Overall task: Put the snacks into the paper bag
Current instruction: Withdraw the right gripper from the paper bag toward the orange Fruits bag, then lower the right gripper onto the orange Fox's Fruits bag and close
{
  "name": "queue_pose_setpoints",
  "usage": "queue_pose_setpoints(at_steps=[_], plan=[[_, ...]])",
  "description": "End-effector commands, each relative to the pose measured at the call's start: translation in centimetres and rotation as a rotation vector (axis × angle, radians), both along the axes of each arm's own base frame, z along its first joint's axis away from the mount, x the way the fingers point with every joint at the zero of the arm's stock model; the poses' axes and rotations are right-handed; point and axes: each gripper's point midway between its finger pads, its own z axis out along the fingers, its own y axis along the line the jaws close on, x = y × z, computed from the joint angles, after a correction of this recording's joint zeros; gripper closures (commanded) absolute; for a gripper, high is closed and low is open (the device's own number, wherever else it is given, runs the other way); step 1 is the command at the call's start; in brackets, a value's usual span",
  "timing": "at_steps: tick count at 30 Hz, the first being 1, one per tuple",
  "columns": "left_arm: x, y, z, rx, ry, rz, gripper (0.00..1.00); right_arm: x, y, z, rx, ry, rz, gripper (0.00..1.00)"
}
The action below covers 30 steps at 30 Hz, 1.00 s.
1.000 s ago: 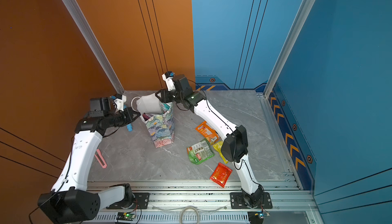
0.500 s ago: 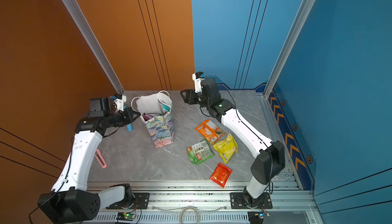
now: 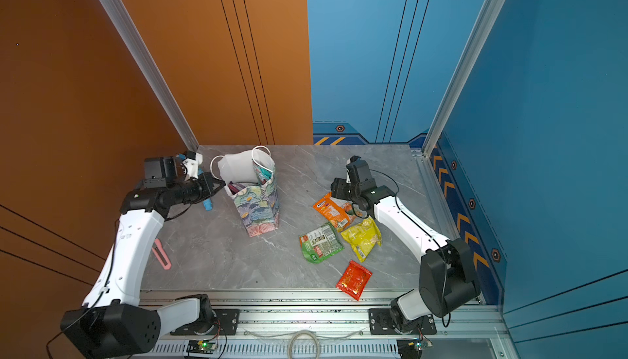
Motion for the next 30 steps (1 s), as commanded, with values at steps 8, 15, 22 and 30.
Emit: queue_pose_setpoints(at_steps=[8,15,22,30], plan=[[-0.2,-0.5,1.3,-0.013,-0.052,-0.022,1.0,0.1,-2.5,-7.8,-0.143,0.186,-0.046,0.27],[-0.2,-0.5,1.1,-0.012,-0.048,-0.021,1.0,0.0,-2.7,-9.6,-0.162,0.229,-0.053,0.11],[0.0,-0.4,1.1,-0.015,-0.045,-0.021,1.0,-0.7,-3.0,-11.2,-0.17,0.273,-0.064,0.05],[0.0,-0.5,1.2,-0.016,-0.047,-0.022,1.0,-1.5,-2.4,-13.2,-0.161,0.33,-0.06,0.0]])
